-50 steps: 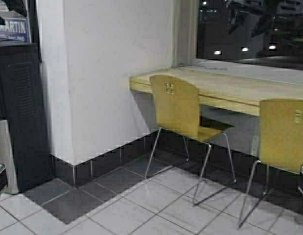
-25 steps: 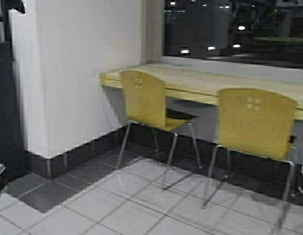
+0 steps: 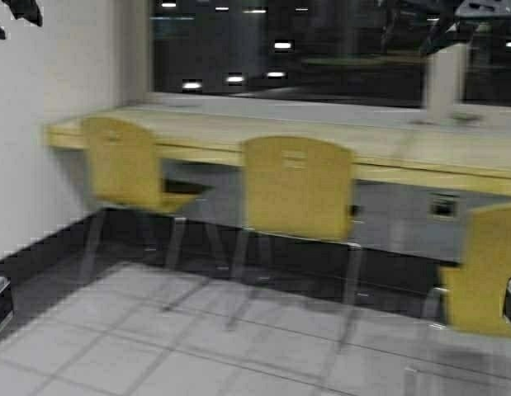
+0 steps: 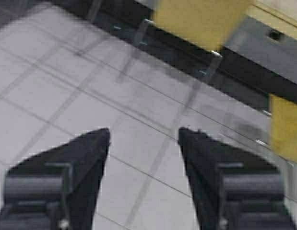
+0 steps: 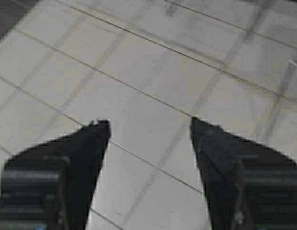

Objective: Push the chairs under the table

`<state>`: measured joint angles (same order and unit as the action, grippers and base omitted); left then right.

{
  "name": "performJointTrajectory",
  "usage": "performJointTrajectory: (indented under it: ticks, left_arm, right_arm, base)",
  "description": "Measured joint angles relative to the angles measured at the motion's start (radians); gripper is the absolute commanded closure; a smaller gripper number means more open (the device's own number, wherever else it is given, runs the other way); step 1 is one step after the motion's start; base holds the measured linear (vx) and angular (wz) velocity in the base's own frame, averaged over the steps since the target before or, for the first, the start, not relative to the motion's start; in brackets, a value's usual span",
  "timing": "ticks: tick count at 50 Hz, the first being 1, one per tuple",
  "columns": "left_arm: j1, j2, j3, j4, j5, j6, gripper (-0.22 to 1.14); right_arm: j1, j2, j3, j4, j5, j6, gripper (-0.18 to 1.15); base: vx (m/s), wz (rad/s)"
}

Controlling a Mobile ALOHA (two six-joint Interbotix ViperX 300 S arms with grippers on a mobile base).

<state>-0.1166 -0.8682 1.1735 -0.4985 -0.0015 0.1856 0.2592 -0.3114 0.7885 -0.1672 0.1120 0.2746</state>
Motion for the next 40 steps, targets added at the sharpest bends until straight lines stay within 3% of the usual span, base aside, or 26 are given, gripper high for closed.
performJointTrajectory:
  ticks: [19,40]
  left_arm:
    - [-0.003,0.002,0.003,0.000,0.025,-0.005,0.08]
    - [-0.003,0.026,0.009,0.000,0.029,0.006,0.08]
  right_arm:
    - [-0.005,0.023,-0.003,0.000,0.000,0.002,0.09]
    - [0.002,0.067,-0.011,0.000,0.028,-0.006,0.09]
  base:
    - [-0.14,-0.56]
    - [-0.02,-0.14]
